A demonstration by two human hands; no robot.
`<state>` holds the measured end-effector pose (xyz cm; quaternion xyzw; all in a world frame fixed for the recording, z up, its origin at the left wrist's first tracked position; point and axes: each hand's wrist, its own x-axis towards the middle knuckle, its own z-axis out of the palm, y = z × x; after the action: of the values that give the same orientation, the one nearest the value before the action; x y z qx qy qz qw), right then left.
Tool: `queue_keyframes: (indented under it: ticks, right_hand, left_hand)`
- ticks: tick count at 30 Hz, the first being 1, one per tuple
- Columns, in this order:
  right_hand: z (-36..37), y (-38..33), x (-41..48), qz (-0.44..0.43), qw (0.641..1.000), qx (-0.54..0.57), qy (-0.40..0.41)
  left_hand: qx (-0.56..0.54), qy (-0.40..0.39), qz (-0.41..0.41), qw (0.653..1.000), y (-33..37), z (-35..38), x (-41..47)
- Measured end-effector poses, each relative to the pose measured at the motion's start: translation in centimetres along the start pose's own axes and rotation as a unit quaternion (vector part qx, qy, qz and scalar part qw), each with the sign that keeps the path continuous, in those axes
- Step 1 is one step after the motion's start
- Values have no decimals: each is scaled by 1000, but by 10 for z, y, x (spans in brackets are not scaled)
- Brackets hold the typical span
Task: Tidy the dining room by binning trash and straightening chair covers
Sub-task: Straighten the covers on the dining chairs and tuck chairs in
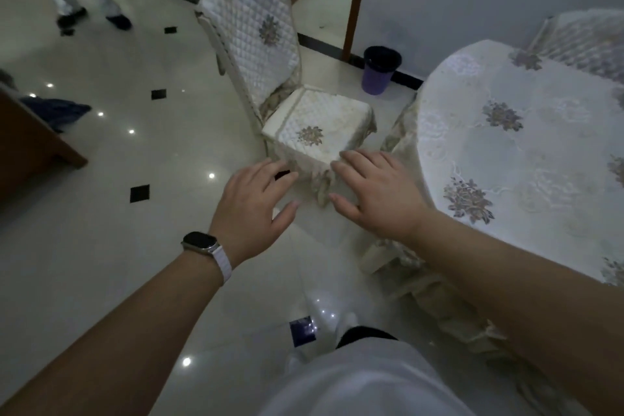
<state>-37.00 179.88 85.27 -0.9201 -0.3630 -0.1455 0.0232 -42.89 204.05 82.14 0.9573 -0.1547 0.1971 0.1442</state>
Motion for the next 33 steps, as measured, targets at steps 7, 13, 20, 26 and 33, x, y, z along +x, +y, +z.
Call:
queue_keyframes:
  ticks: [7,13,20,26,33]
  right_hand:
    - [64,-3,85,-67,996,53,14]
    - [107,18,184,-100,989,106,14]
    - [133,60,291,-145,978,130,71]
    - [148,64,350,-156,976,144,57]
    - [172,34,422,-170,975,138,30]
  left_hand:
    - [36,-27,-84,995,-71,5,8]
    - [79,-43,-130,987,-136,10,59]
    - [126,-45,-147,980,-195,3,139]
    - [132,-60,-162,976,-238,4,164]
    - [121,-42,-182,975,-317,3,170]
